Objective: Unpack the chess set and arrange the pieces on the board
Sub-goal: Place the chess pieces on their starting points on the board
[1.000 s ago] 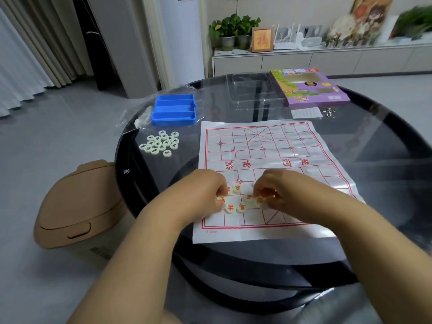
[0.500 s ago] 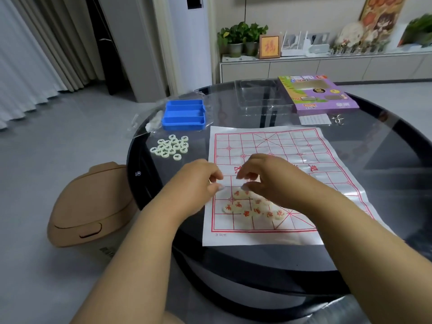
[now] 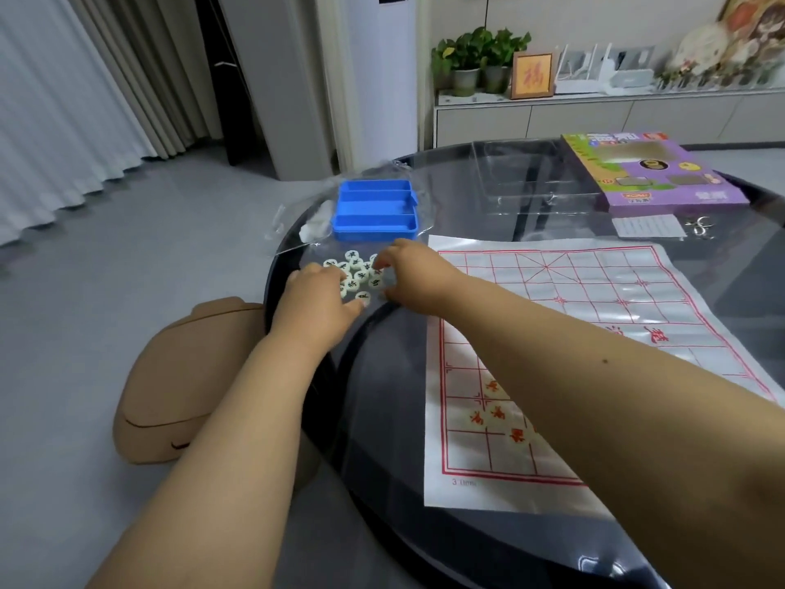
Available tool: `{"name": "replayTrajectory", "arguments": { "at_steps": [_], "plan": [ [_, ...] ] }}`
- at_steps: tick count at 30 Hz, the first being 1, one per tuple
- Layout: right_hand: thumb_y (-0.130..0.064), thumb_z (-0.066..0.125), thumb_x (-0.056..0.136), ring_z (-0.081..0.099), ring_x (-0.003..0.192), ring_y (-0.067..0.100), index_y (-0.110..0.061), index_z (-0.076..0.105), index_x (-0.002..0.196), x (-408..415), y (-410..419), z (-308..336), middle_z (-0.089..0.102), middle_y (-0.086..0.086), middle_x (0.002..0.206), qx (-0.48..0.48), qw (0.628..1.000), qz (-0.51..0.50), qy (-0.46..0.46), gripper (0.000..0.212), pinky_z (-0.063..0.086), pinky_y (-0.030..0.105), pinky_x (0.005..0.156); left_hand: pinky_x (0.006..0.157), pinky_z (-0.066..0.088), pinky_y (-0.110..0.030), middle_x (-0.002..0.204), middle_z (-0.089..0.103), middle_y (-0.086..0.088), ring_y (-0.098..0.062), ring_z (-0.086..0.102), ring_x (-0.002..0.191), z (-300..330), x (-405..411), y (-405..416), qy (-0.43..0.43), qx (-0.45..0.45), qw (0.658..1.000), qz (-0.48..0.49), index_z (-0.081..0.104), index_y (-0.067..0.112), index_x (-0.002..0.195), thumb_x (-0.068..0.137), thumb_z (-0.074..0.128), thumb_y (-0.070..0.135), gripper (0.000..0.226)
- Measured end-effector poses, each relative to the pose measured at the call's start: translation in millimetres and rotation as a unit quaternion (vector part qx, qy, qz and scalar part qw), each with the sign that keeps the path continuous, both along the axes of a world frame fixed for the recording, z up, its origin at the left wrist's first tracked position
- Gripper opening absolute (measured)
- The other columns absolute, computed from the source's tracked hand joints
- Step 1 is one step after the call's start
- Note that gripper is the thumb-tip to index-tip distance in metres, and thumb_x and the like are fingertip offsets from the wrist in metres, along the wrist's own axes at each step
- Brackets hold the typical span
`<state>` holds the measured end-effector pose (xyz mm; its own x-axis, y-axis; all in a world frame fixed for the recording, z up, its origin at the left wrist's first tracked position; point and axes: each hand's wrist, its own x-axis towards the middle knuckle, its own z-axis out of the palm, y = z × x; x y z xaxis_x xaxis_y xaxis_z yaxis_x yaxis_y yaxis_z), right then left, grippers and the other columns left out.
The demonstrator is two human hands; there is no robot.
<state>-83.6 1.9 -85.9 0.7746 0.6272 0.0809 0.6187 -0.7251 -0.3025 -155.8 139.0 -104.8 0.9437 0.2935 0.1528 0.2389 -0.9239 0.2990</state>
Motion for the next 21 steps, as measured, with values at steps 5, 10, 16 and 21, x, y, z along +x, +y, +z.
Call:
{"name": "replayTrajectory", "arguments": {
  "at_steps": [5,10,16,21],
  "plan": [
    [-0.028,0.065,0.084,0.049,0.114,0.025,-0.014,0.059,0.123,14.7,13.9,-9.4,0.053,0.008,0.125,-0.003,1.0,-0.001,-0.004,0.041,0.04,0.031,0.097,0.092,0.045,-0.042,0.116,0.052,-0.015,-0.033,0.05,0.109,-8.3,6.7,-4.9,-0.039,0.006,0.999,0.024,0.059,0.005,0.114,0.079,0.07,0.046,0.055],
    [-0.021,0.066,0.082,0.047,0.114,0.024,-0.013,0.059,0.116,12.2,15.3,-13.1,0.054,0.008,0.122,0.033,0.999,0.005,0.022,0.036,0.038,0.028,0.094,0.091,0.046,-0.043,0.113,0.052,-0.014,-0.033,0.053,0.105,-8.8,4.9,-6.9,-0.045,-0.022,0.999,0.009,0.061,0.006,0.109,0.08,0.071,0.042,0.047],
    [-0.02,0.069,0.079,0.048,0.111,0.022,-0.014,0.057,0.115,5.8,11.8,-9.6,0.054,0.006,0.12,0.05,0.998,0.024,0.034,0.038,0.039,0.026,0.089,0.081,0.045,-0.032,0.101,0.045,0.0,-0.023,0.055,0.092,-10.0,-6.6,-3.2,-0.062,-0.078,0.995,-0.017,0.062,0.013,0.1,0.079,0.076,0.032,0.031],
    [-0.025,0.069,0.082,0.046,0.111,0.019,-0.018,0.059,0.117,4.1,17.3,-9.3,0.052,0.004,0.12,0.043,0.997,0.046,0.039,0.037,0.036,0.023,0.087,0.074,0.039,-0.027,0.098,0.042,0.003,-0.019,0.049,0.081,-12.2,-6.0,-3.2,-0.065,-0.098,0.993,-0.026,0.066,0.014,0.095,0.079,0.076,0.028,0.023]
  ]
}}
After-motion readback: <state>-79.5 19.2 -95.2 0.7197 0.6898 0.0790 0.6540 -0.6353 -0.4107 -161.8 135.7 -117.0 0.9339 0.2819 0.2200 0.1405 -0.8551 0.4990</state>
